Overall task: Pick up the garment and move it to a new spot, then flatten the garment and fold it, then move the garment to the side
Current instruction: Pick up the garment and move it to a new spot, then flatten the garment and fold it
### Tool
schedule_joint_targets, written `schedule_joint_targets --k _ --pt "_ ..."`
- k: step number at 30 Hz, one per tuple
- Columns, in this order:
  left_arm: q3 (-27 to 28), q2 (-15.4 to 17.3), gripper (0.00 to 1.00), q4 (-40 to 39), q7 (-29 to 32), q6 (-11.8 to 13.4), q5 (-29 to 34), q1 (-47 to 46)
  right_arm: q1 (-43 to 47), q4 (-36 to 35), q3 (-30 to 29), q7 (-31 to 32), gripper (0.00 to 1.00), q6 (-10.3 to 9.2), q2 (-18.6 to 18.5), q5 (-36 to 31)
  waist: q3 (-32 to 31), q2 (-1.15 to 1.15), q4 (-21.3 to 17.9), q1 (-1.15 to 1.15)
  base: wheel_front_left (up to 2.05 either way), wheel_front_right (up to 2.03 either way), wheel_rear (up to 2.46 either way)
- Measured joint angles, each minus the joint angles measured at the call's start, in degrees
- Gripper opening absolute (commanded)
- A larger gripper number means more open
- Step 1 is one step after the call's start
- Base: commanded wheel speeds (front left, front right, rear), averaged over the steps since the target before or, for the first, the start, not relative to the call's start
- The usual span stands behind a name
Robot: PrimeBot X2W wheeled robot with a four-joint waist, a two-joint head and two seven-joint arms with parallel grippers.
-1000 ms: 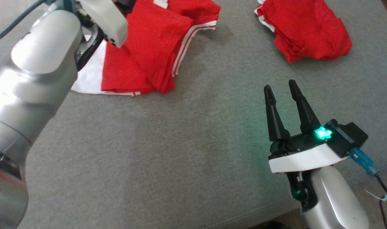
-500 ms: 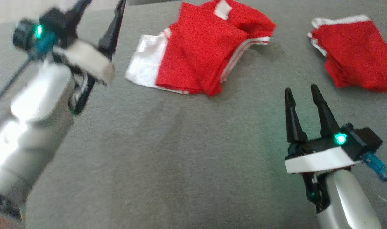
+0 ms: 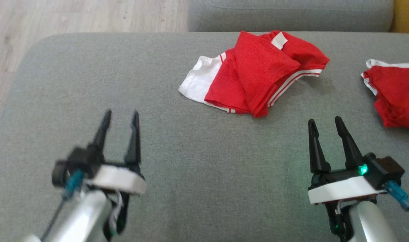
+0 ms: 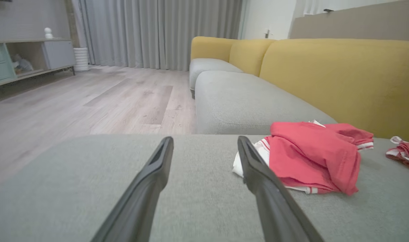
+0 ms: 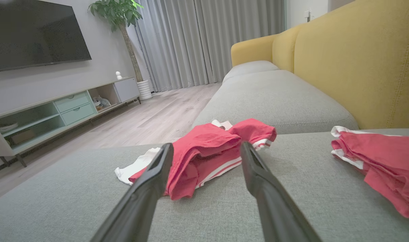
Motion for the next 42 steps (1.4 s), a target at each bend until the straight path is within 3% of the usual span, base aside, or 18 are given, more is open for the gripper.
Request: schedule_joint_targets --k 5,12,23,32,42 --pt "3.48 -2.87 1.00 -2.79 0.00 -0.69 4.58 5.57 -0.01 -0.01 0.04 0.00 1.00 0.00 -0.01 0.00 -0.18 0.00 0.27 0.01 0.00 0.00 0.00" --pt "7.59 -3.81 1.00 -3.05 0.00 -3.18 8.09 5.55 -0.01 0.00 0.42 0.00 1.00 0.00 -0.01 0.01 -0.34 0.00 -0.45 0.02 0.00 0.00 0.00" --pt "9.87 -6.25 1.00 -2.16 0.00 -5.58 11.03 6.04 0.00 -0.05 0.58 0.00 1.00 0.00 -0.01 0.03 -0.23 0.00 -1.54 0.01 0.00 0.00 0.00" --pt "11.50 -8.28 1.00 -1.36 0.00 -7.70 12.59 6.04 -0.42 -0.27 0.29 0.00 1.00 0.00 -0.01 -1.15 2.11 0.00 -0.27 0.02 0.00 0.00 0.00" --pt "12.13 -10.93 1.00 0.27 0.00 -10.17 14.89 4.04 -15.67 12.32 -0.09 2.50 1.00 0.00 -0.07 1.64 6.63 0.00 2.88 0.02 0.00 0.00 0.00"
